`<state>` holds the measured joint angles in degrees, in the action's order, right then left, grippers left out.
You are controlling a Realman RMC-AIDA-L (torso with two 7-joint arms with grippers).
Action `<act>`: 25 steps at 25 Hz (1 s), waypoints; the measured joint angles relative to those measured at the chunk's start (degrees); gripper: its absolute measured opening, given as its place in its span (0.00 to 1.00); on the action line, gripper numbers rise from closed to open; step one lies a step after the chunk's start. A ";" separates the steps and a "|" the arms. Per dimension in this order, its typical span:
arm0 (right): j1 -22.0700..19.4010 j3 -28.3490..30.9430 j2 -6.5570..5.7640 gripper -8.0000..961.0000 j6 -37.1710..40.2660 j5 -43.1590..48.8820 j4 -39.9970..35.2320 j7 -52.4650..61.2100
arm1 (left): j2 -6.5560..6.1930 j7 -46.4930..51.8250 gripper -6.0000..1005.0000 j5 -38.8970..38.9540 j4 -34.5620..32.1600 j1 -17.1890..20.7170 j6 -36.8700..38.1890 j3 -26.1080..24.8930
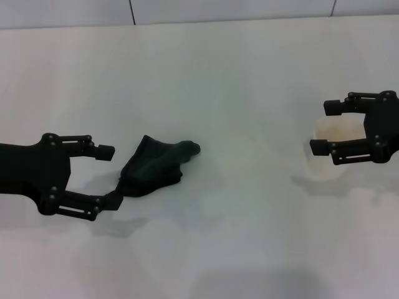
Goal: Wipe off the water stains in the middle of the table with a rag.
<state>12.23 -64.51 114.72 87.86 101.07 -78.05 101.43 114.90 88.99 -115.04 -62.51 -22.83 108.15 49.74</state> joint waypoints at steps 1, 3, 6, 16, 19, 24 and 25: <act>-0.04 0.00 0.03 0.88 0.05 0.01 0.00 0.01 | 0.02 0.00 0.89 0.00 0.00 0.02 -0.04 0.00; -0.09 0.00 0.08 0.88 0.10 0.01 0.00 0.05 | 0.03 -0.05 0.89 0.00 0.00 0.02 -0.21 0.00; -0.10 0.00 0.13 0.88 0.13 0.01 0.00 0.13 | 0.05 -0.19 0.89 0.00 0.00 -0.02 -0.39 -0.06; -0.02 0.00 0.16 0.88 -0.10 0.80 0.40 0.10 | 0.11 -0.71 0.89 -0.02 -0.07 -0.38 -0.87 -0.09; 0.07 0.00 0.16 0.88 -0.15 1.23 0.40 0.19 | 0.17 -0.74 0.89 -0.10 -0.07 -0.43 -0.99 -0.09; 0.05 0.00 0.16 0.88 -0.28 1.25 0.42 0.20 | 0.20 -0.89 0.89 -0.17 -0.06 -0.46 -1.32 -0.08; 0.05 0.00 0.15 0.88 -0.29 1.25 0.43 0.22 | 0.21 -0.90 0.89 -0.19 -0.04 -0.46 -1.34 -0.08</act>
